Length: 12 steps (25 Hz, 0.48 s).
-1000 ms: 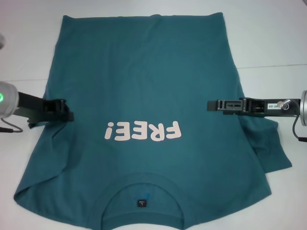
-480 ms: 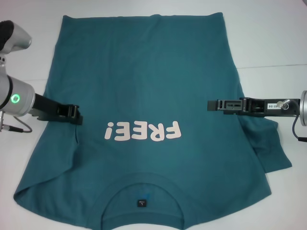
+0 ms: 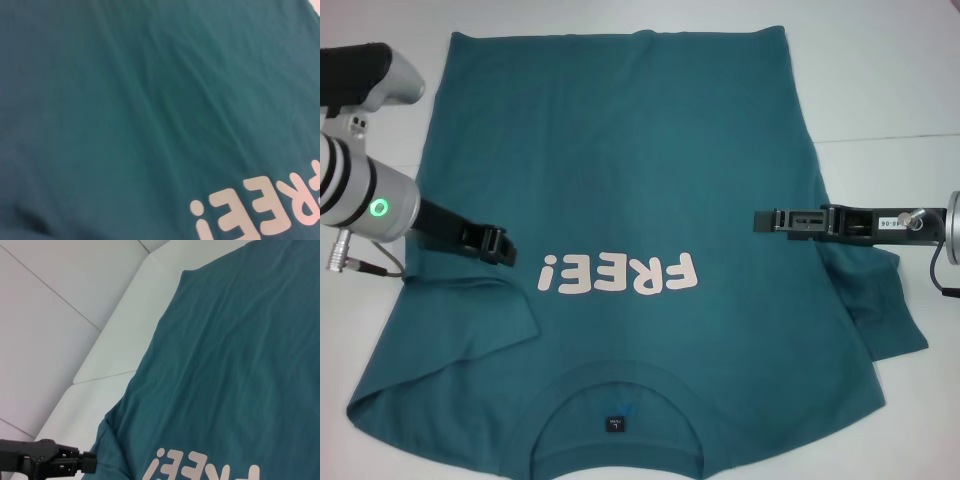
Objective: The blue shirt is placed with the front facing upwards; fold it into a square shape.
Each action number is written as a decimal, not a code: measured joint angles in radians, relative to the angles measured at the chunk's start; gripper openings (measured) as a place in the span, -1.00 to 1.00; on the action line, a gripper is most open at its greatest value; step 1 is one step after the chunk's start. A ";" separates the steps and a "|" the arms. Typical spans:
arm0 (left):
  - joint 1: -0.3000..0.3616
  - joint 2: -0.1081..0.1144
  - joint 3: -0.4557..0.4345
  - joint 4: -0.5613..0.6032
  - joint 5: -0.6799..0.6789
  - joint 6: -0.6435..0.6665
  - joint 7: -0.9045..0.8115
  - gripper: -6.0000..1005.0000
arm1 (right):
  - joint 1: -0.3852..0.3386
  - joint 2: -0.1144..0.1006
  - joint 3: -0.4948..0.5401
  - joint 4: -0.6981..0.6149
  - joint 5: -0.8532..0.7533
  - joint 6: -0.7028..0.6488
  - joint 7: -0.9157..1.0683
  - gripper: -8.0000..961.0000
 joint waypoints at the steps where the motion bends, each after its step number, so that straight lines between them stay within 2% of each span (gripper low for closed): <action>1: 0.001 -0.004 0.004 0.010 0.000 0.000 0.004 -0.80 | 0.000 0.000 0.000 0.000 0.000 0.000 0.000 0.90; 6: 0.026 -0.032 -0.003 0.089 -0.001 0.003 0.031 -0.60 | 0.000 0.000 -0.001 0.001 0.000 0.002 0.000 0.90; 8: 0.031 -0.027 -0.005 0.095 0.002 0.000 -0.003 -0.53 | -0.001 0.000 0.000 0.001 0.000 0.002 0.000 0.90; 9: 0.032 -0.015 -0.007 0.088 0.002 -0.005 -0.042 -0.49 | -0.002 0.000 0.000 0.001 0.000 0.002 0.000 0.90; 12: 0.040 0.008 -0.054 0.072 0.002 -0.017 -0.131 -0.20 | -0.002 0.000 0.001 0.001 0.000 0.003 0.000 0.90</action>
